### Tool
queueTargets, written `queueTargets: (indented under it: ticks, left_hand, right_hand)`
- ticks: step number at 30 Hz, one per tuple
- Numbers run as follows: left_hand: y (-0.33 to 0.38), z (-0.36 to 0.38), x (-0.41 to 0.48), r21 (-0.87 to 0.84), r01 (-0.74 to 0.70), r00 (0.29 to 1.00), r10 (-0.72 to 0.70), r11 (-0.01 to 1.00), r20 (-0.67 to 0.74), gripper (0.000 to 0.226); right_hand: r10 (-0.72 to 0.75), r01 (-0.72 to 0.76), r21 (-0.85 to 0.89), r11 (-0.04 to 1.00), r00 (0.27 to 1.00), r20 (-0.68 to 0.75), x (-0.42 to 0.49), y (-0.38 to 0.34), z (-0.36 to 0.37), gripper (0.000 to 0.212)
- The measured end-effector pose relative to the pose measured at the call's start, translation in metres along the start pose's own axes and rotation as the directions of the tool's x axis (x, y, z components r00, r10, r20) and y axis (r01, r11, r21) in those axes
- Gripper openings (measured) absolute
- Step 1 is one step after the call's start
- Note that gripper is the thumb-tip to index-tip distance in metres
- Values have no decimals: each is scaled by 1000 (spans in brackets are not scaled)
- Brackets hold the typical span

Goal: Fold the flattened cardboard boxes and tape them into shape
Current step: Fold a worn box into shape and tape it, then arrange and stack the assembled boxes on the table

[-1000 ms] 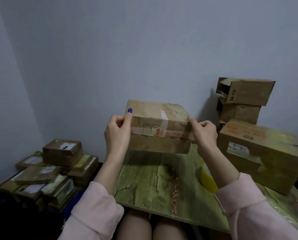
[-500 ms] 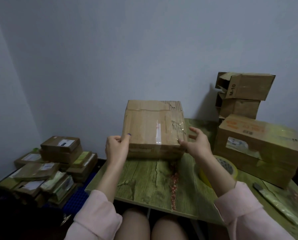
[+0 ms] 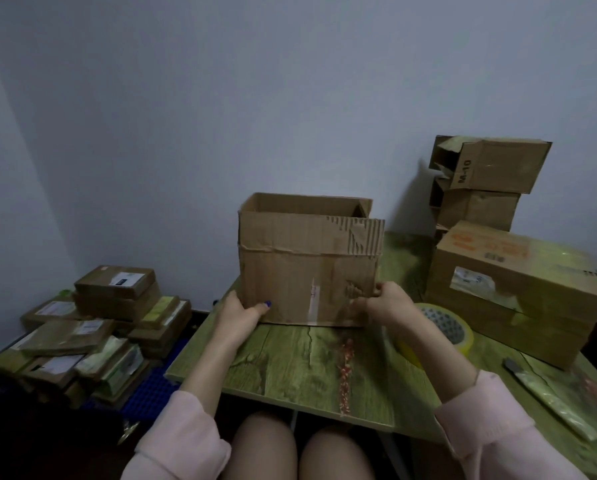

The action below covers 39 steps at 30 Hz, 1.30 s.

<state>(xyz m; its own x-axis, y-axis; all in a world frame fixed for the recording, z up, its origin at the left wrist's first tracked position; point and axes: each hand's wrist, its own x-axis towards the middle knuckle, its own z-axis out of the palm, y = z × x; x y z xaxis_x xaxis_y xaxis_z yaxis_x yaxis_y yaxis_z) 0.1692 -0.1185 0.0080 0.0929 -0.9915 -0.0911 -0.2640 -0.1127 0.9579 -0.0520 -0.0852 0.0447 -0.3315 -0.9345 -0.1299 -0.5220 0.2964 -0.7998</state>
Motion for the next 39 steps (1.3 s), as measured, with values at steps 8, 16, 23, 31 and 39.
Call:
queueTargets:
  ticks: [8,16,23,31,39]
  left_hand:
    - [18,14,10,-72,-63,997,66,995,43,70]
    - [49,33,106,41,-33,996,30,999,84,70]
    - [60,55,197,195,-58,995,41,979,93,77]
    - [68,85,268,178,-39,997,26,983,72,69]
    - [70,115,294,235,-63,994,40,970,98,66]
  right_hand:
    - [-55,65,124,990,995,-82,22,-17,-7,41]
    - [6,5,144,990,997,-78,99,-52,-23,16]
    - [22,9,230,973,991,-135,193,-62,-4,25]
    - [-19,66,229,971,979,-202,260,-70,11,14]
    - [-84,116,249,962,987,-135,296,-77,27,30]
